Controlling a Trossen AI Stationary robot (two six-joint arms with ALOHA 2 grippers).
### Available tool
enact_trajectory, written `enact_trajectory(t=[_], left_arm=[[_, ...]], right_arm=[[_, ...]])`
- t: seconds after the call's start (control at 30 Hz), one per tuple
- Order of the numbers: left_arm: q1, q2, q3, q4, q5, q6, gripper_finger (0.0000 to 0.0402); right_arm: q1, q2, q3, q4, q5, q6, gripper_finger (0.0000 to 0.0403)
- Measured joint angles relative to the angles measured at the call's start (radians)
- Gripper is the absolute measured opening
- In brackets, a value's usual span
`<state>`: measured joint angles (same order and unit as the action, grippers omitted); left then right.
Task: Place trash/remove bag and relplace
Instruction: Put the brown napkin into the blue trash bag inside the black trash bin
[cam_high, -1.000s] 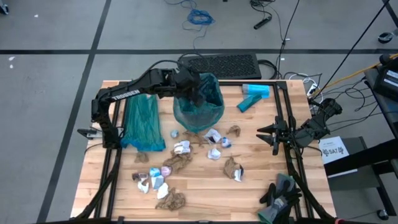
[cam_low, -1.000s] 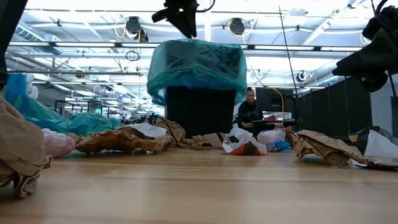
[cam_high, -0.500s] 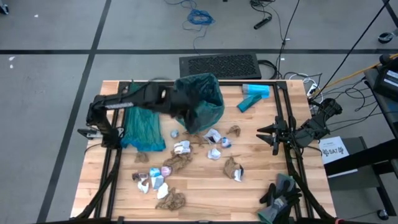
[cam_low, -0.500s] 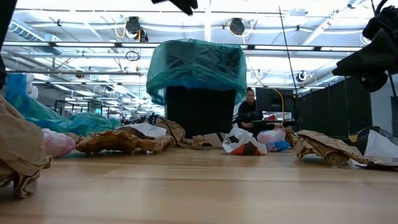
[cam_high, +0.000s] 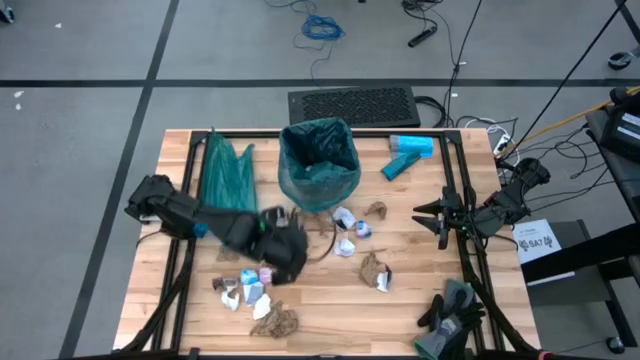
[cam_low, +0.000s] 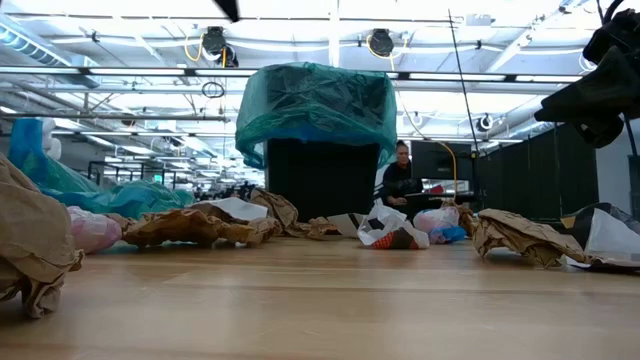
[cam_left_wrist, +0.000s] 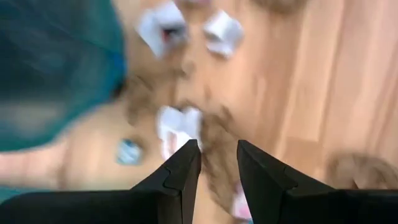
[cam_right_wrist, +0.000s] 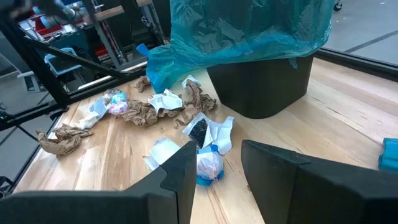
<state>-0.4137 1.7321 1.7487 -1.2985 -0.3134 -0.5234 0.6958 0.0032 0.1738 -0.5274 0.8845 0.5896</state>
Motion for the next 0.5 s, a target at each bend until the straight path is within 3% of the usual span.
enact_trajectory(t=[0.27,0.5], left_arm=[[-0.202,-0.002,-0.181,0.168,0.026,-0.127,0.0113],[-0.316,-0.002,-0.285,0.41,0.028,-0.178,0.0113]], right_arm=[[0.0,0.0,0.0,0.0,0.0,0.0,0.012],[0.0,0.0,0.0,0.0,0.0,0.0,0.012]])
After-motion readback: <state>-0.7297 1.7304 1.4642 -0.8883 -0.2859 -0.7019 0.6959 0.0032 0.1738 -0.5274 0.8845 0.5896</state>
